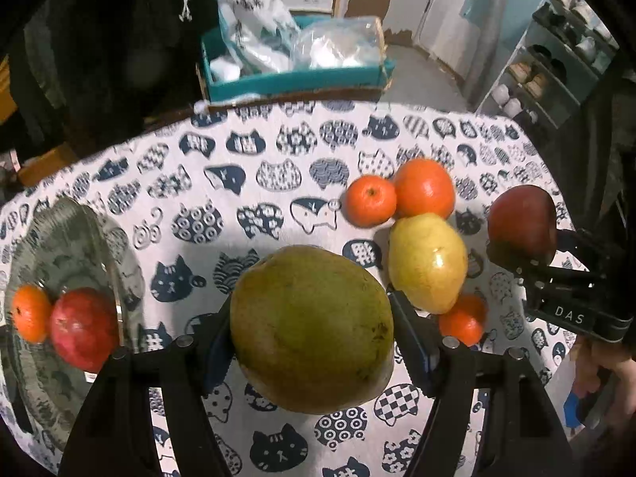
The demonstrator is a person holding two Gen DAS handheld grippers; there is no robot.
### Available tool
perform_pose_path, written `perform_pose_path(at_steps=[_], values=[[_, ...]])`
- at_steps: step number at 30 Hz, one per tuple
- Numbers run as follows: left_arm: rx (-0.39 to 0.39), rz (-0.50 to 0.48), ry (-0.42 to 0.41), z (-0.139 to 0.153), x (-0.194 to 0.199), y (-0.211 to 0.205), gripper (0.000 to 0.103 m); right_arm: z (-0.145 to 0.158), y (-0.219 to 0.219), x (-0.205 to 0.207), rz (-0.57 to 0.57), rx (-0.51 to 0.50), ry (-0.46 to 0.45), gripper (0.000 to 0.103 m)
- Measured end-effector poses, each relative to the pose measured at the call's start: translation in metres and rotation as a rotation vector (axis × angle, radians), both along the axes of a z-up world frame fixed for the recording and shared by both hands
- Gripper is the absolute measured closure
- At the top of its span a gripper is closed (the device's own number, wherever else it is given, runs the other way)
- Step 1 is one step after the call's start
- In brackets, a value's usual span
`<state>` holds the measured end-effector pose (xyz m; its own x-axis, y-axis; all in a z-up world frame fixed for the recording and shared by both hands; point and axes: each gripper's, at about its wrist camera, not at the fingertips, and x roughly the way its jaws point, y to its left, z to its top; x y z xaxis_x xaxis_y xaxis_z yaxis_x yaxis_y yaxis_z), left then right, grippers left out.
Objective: Organize fruits
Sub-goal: 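Close the left tool on the yellow-green pear while the right tool grasps the red apple, then lift and carry the pear with the left tool while the right carries the apple to the bowl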
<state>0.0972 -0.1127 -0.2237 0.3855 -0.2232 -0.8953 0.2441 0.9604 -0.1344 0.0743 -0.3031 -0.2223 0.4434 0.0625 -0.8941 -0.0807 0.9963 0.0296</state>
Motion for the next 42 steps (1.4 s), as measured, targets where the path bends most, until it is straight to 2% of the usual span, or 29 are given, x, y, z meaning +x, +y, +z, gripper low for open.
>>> perform_pose_path(at_steps=[24,33,42], values=[[-0.049,0.072,-0.169,0.088,-0.028,0.047,0.03,0.11,0.039,-0.021,0.06,0.039,-0.218,0.03],[-0.047,0.106,-0.216,0.109,-0.037,0.068,0.03,0.133,0.063,-0.022,0.106,0.07,-0.262,0.03],[-0.032,0.162,-0.239,0.115,-0.041,0.1,0.03,0.145,0.095,-0.016,0.153,0.086,-0.281,0.03]])
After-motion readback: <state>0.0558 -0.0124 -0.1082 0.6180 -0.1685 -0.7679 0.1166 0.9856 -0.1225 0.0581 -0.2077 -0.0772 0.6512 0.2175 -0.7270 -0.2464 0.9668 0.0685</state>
